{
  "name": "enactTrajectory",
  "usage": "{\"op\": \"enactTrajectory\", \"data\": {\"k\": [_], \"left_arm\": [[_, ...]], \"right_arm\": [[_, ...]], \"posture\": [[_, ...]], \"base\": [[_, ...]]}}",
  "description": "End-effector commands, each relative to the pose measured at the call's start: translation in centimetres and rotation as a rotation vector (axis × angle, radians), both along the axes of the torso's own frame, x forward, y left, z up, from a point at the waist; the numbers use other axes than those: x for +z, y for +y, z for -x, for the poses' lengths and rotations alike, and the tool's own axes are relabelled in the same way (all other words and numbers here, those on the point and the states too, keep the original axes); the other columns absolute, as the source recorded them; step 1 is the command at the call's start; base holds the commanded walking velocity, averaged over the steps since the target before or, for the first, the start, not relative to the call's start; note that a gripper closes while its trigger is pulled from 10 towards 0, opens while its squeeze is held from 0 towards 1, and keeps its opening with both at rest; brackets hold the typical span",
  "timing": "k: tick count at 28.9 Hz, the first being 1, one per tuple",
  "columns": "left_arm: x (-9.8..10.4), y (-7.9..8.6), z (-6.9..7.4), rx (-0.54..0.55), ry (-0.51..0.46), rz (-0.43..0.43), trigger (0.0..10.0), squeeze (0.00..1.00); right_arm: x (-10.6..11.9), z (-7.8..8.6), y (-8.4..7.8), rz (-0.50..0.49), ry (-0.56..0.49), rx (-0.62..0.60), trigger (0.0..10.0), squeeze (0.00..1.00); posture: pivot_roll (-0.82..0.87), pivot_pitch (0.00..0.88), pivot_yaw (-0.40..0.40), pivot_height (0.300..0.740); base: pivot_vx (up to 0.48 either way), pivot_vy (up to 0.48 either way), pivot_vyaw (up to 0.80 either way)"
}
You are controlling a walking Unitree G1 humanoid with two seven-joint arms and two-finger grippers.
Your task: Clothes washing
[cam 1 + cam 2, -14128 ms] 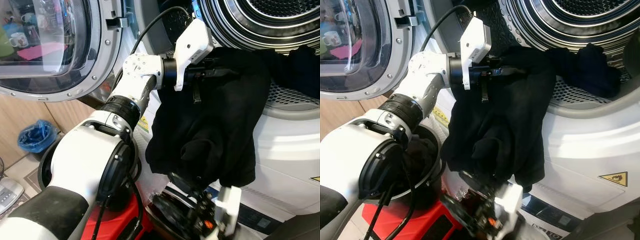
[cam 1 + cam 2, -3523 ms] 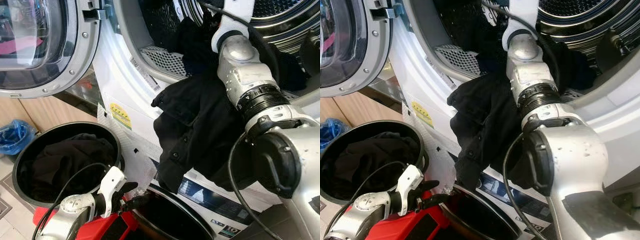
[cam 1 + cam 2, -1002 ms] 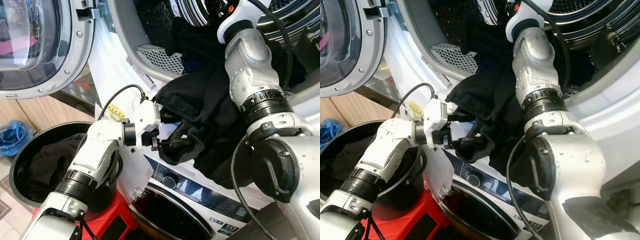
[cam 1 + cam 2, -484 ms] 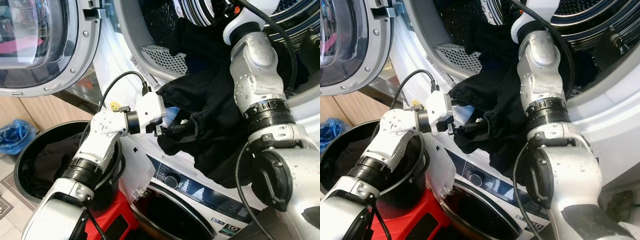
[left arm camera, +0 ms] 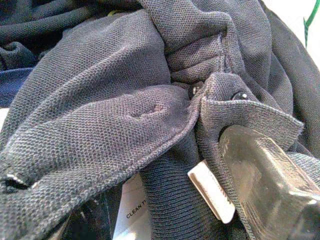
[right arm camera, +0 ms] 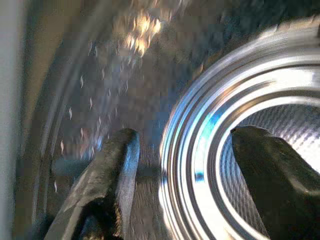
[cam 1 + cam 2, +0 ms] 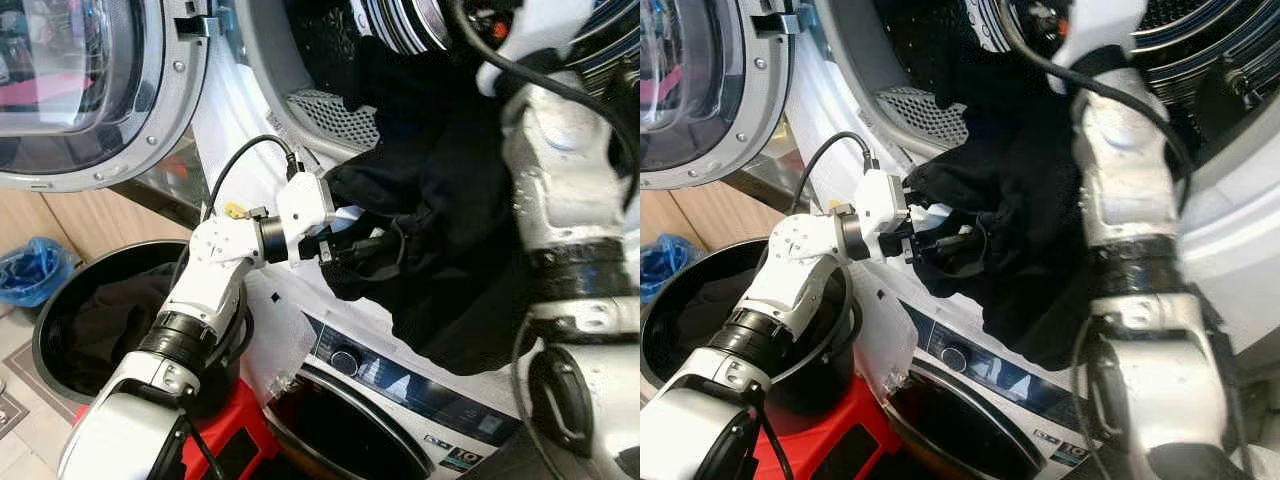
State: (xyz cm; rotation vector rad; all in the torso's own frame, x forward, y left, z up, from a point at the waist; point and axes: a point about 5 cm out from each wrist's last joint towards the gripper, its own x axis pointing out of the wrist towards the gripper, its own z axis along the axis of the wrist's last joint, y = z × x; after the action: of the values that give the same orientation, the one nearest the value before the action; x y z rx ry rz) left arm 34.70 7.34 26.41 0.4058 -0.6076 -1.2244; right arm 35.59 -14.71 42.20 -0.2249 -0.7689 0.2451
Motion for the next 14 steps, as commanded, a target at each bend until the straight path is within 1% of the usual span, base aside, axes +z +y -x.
{"op": "enactTrajectory", "data": {"k": [1,2,3,4,5,6,7,8,9,10,11,12,13,14], "left_arm": [[2.0,-0.4,0.3,-0.024,-0.062,0.051,10.0,0.0],[2.1,-0.4,0.3,-0.028,-0.059,0.053,10.0,0.0],[2.1,-0.4,0.3,-0.028,-0.059,0.053,10.0,0.0],[2.1,-0.4,0.3,-0.03,-0.057,0.055,10.0,0.0],[2.1,-0.5,0.3,-0.033,-0.054,0.056,10.0,0.0],[2.1,-0.5,0.3,-0.034,-0.053,0.055,10.0,0.0],[2.1,-0.5,0.3,-0.034,-0.053,0.055,10.0,0.0],[1.9,-0.5,0.4,-0.038,-0.048,0.052,10.0,0.0],[1.9,-0.5,0.4,-0.04,-0.045,0.054,10.0,0.0],[1.9,-0.5,0.4,-0.04,-0.045,0.054,10.0,0.0],[1.9,-0.5,0.3,-0.039,-0.044,0.059,10.0,0.0],[2.2,-0.5,0.3,-0.042,-0.038,0.075,10.0,0.0],[2.2,-0.5,0.3,-0.045,-0.034,0.082,10.0,0.0],[2.2,-0.5,0.3,-0.045,-0.034,0.082,10.0,0.0]], "right_arm": [[1.3,1.5,-0.2,-0.012,-0.053,0.043,10.0,0.0],[1.4,2.2,-0.4,-0.01,-0.075,0.07,10.0,0.0],[1.4,2.2,-0.4,-0.01,-0.075,0.07,10.0,0.0],[1.5,2.6,-0.5,-0.008,-0.092,0.086,10.0,0.0],[1.7,3.6,-0.9,-0.031,-0.122,0.119,10.0,0.0],[1.8,4.0,-1.2,-0.058,-0.141,0.139,10.0,0.0],[1.8,4.0,-1.2,-0.058,-0.141,0.139,10.0,0.0],[2.0,5.2,-1.7,-0.113,-0.161,0.196,10.0,0.0],[1.8,6.0,-2.0,-0.13,-0.171,0.225,10.0,0.0],[1.8,6.0,-2.0,-0.13,-0.171,0.225,10.0,0.0],[1.6,6.8,-2.0,-0.125,-0.2,0.258,10.0,0.0],[1.1,7.8,-2.0,-0.124,-0.239,0.337,10.0,0.0],[0.6,8.5,-2.0,-0.129,-0.264,0.377,10.0,0.0],[0.6,8.5,-2.0,-0.129,-0.264,0.377,10.0,0.0]], "posture": [[0.07,0.121,-0.045,0.74],[0.07,0.121,-0.045,0.74],[0.07,0.121,-0.045,0.74],[0.07,0.121,-0.045,0.74],[0.06,0.123,-0.041,0.74],[0.06,0.123,-0.041,0.74],[0.06,0.123,-0.041,0.74],[0.06,0.124,-0.04,0.74],[0.05,0.124,-0.039,0.74],[0.05,0.124,-0.039,0.74],[0.05,0.125,-0.039,0.74],[0.05,0.124,-0.04,0.74],[0.05,0.125,-0.041,0.74],[0.05,0.125,-0.041,0.74]], "base": [[0.0,0.0,0.0],[0.0,0.0,0.0],[0.0,0.0,0.0],[0.0,0.0,0.0],[0.0,0.0,0.0],[0.0,0.0,0.0],[0.0,0.0,0.0],[0.0,0.0,0.0],[0.0,0.0,0.0],[0.0,0.0,0.0],[0.0,0.0,0.0],[0.0,0.0,0.0],[0.0,0.0,0.0],[0.0,0.0,0.0]]}}
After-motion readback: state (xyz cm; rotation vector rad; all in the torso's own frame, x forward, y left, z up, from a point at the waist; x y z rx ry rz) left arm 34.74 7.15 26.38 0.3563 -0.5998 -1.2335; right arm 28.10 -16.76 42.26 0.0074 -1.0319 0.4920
